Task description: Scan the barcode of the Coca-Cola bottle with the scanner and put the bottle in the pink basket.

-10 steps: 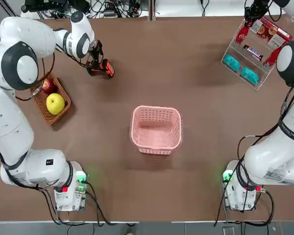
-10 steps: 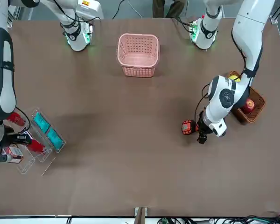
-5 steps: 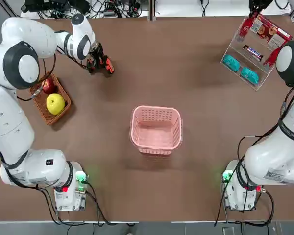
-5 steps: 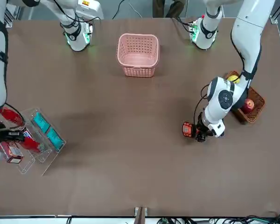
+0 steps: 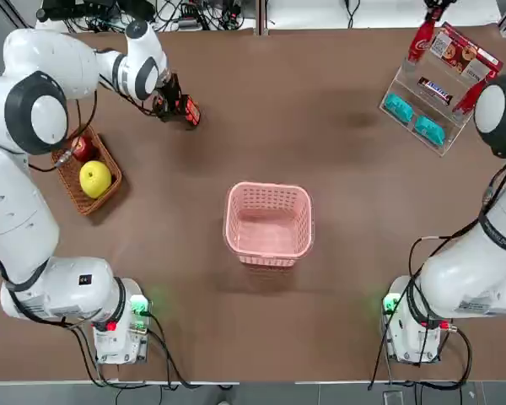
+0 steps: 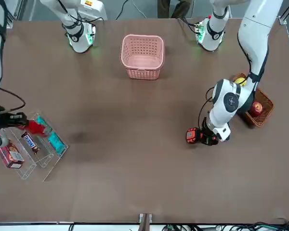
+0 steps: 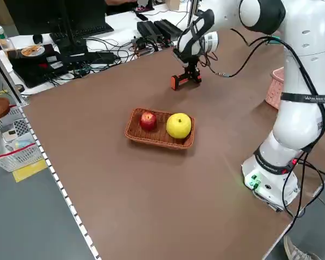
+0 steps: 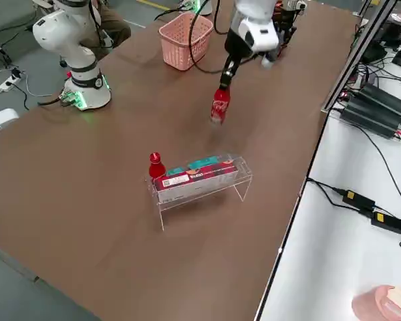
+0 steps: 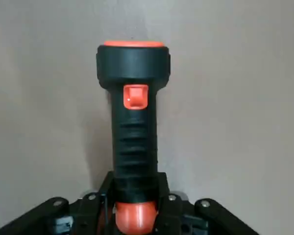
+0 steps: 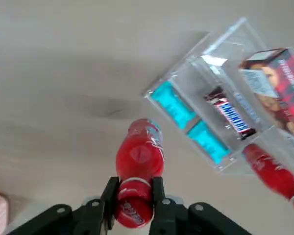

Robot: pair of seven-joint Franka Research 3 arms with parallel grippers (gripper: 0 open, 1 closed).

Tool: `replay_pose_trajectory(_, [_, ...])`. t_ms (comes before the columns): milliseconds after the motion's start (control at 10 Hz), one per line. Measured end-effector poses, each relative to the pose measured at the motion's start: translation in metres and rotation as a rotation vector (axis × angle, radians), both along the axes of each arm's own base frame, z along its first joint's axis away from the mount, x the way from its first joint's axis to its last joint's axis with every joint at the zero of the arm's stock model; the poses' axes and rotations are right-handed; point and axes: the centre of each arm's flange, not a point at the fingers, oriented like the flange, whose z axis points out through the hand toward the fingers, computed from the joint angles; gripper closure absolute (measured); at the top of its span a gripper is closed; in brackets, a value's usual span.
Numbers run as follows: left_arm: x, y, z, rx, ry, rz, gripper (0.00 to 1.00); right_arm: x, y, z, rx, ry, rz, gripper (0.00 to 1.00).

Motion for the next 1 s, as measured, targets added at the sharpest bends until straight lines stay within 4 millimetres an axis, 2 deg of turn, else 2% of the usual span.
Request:
replay_pose_trajectory(200, [0.019,-0.001,0.027,0.011,0.012,0.046,0.63,-0.012,0.077,0.015,0.014,0.0,-0.016,0.68])
replay_pose_trajectory(300, [0.03,-0.006,0.048,0.005,0.004,0.085,0.63,-0.016,0.108,0.014,0.028,0.007,-0.033,0.68])
replay_pose_trajectory(500, [0.049,-0.029,0.104,-0.054,-0.045,0.145,0.63,-0.025,0.161,0.002,0.058,0.026,-0.069,0.68])
replay_pose_trajectory(600, [0.054,-0.039,0.126,-0.094,-0.065,0.144,0.63,-0.031,0.19,-0.006,0.062,0.014,-0.075,0.68])
replay_pose_trajectory(800, [0.052,-0.07,0.151,-0.157,-0.09,0.041,0.63,-0.051,0.254,-0.036,0.093,-0.02,-0.073,0.68])
replay_pose_trajectory(900, [0.046,-0.086,0.157,-0.188,-0.089,-0.026,0.63,-0.06,0.277,-0.057,0.152,-0.034,-0.09,0.68])
replay_pose_trajectory(1000, [0.042,-0.095,0.16,-0.224,-0.084,-0.082,0.63,-0.068,0.291,-0.078,0.195,-0.043,-0.103,0.68])
